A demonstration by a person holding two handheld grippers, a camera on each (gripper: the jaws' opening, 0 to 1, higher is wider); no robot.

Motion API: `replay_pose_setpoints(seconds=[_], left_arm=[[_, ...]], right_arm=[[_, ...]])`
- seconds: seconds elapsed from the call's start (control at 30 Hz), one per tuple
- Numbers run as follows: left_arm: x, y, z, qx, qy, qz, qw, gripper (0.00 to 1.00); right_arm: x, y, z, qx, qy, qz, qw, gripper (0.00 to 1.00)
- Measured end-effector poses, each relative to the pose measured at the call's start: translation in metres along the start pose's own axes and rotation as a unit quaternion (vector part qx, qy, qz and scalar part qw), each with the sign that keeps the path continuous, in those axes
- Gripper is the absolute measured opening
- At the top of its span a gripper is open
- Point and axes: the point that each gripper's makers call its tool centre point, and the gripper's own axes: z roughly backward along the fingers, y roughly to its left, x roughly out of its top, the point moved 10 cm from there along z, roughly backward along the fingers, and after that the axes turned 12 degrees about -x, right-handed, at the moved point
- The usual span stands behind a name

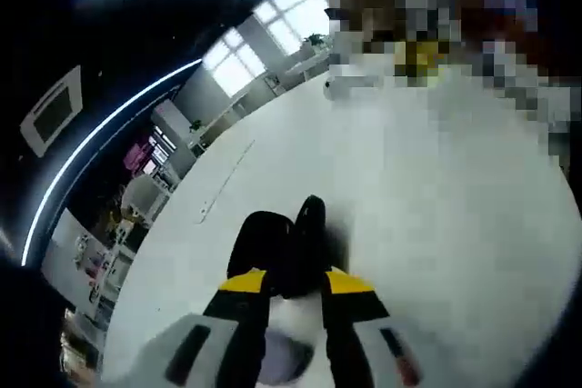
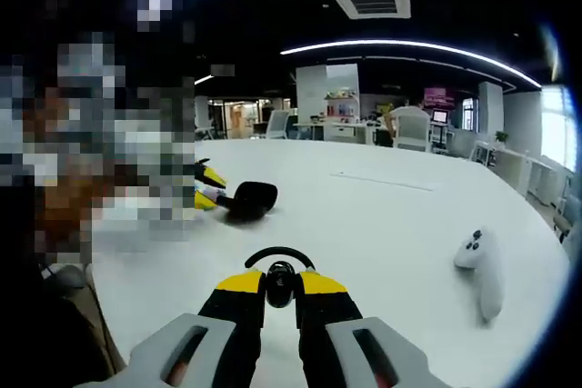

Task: Pick up the earbuds from the table and place the earbuds into the earbud case

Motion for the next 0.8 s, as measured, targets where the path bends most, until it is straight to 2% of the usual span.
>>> replay_pose_setpoints(seconds=[0.07,0.1,0.17,0.3,0.5,0.6,0.77,0.8], left_arm=[[0.000,0.001,-0.003,-0.013,-0.001,0.002,0.9999,0.16],[0.002,-0.003,-0.006,-0.035,0.004,-0.005,0.9994,0.15],[0.007,-0.005,-0.006,-0.028,0.005,-0.019,0.9994,0.14],[0.020,-0.021,-0.009,-0.018,0.032,-0.070,0.9969,0.14],[0.048,-0.066,-0.025,-0.001,0.071,-0.164,0.9839,0.15],[0.063,-0.085,-0.029,-0.002,0.081,-0.165,0.9829,0.15],[0.079,-0.099,-0.032,-0.010,0.088,-0.150,0.9847,0.15],[0.085,-0.104,-0.033,-0.018,0.096,-0.145,0.9845,0.15]], right_arm=[[0.002,0.000,-0.001,0.000,0.001,0.001,1.0000,0.12],[0.004,0.001,-0.003,0.000,0.001,0.002,1.0000,0.12],[0.005,0.001,-0.004,0.001,0.000,0.003,1.0000,0.12],[0.008,0.003,-0.009,0.005,0.004,0.006,1.0000,0.12],[0.010,0.007,-0.019,0.026,0.025,0.028,0.9989,0.12],[0.013,0.011,-0.028,0.048,0.046,0.048,0.9966,0.12],[0.026,0.021,-0.045,0.081,0.076,0.073,0.9911,0.12],[0.031,0.028,-0.057,0.111,0.100,0.063,0.9868,0.12]])
